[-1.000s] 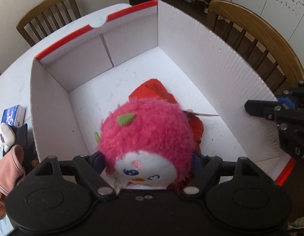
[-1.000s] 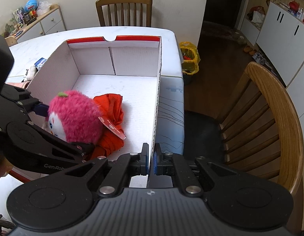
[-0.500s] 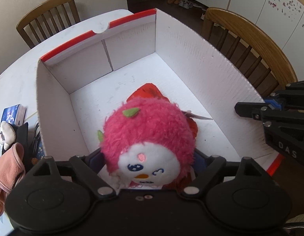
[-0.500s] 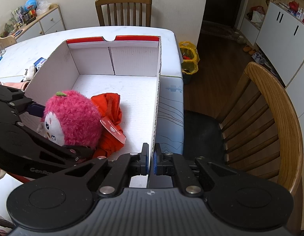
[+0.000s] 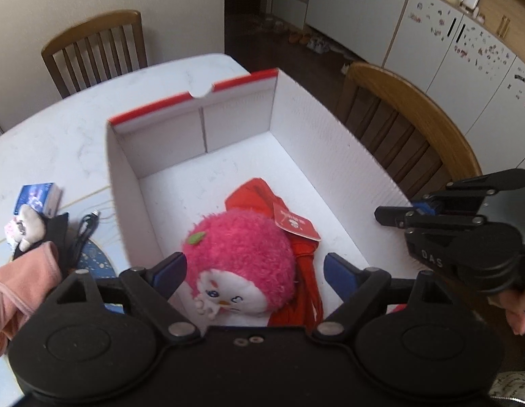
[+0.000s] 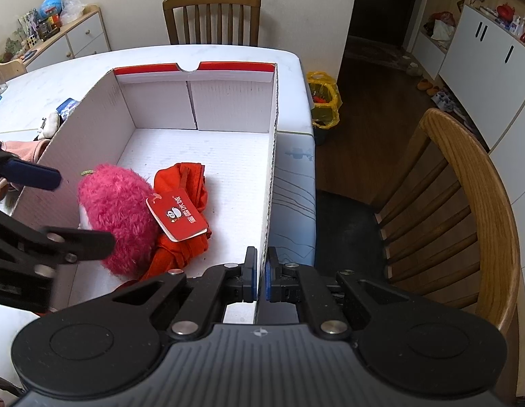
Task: Organize objects
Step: 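Carry the pink plush doll into the box beside the umbrella and release, then move the left gripper to the pink fleece garment and grasp it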
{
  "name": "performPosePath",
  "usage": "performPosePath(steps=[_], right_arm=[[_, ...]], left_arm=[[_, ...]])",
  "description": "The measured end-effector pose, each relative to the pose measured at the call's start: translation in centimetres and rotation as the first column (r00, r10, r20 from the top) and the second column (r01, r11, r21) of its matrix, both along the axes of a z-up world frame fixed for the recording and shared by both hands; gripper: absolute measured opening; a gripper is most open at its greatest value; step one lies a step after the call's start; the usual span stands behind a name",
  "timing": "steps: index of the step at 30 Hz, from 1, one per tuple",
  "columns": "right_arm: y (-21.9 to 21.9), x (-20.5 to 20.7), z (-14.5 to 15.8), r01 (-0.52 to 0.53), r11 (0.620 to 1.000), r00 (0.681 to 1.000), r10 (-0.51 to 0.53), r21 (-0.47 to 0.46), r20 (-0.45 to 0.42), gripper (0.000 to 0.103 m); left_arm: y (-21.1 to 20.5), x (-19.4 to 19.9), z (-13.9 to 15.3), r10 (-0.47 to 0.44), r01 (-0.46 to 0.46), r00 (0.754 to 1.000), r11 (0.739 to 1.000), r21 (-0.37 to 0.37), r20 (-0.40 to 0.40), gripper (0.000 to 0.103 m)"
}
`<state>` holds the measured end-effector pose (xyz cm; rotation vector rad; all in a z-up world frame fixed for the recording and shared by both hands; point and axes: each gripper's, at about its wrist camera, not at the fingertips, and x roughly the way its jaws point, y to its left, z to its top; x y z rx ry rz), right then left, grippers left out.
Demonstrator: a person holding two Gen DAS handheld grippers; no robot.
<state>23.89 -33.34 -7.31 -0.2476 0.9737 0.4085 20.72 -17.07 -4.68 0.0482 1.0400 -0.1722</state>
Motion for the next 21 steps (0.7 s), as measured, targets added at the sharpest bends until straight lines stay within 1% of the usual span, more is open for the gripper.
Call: performPosePath(steps=[10, 16, 21], right_arm=[[0.1, -0.2, 0.3, -0.001, 1.0, 1.0, 0.001, -0.012, 0.009, 0.004], [0.1, -0.2, 0.2, 0.002, 1.0, 1.0, -0.002, -0.017, 0.009, 0.004], [0.2, -0.2, 0.3, 0.006, 1.0, 1.0, -0.006, -0.021, 0.007, 0.004]], left_arm=[[4.7, -2.0, 2.7, 0.097, -0.096, 0.993, 0.995, -0.022, 0.074, 0.088], [9.0, -3.3, 3.6, 0.197, -0.195, 0.975, 0.98, -0.025, 0.1, 0.091], [13.2, -4.3, 3.9, 0.283, -0.282, 0.952, 0.959, -0.027, 0.116, 0.1]])
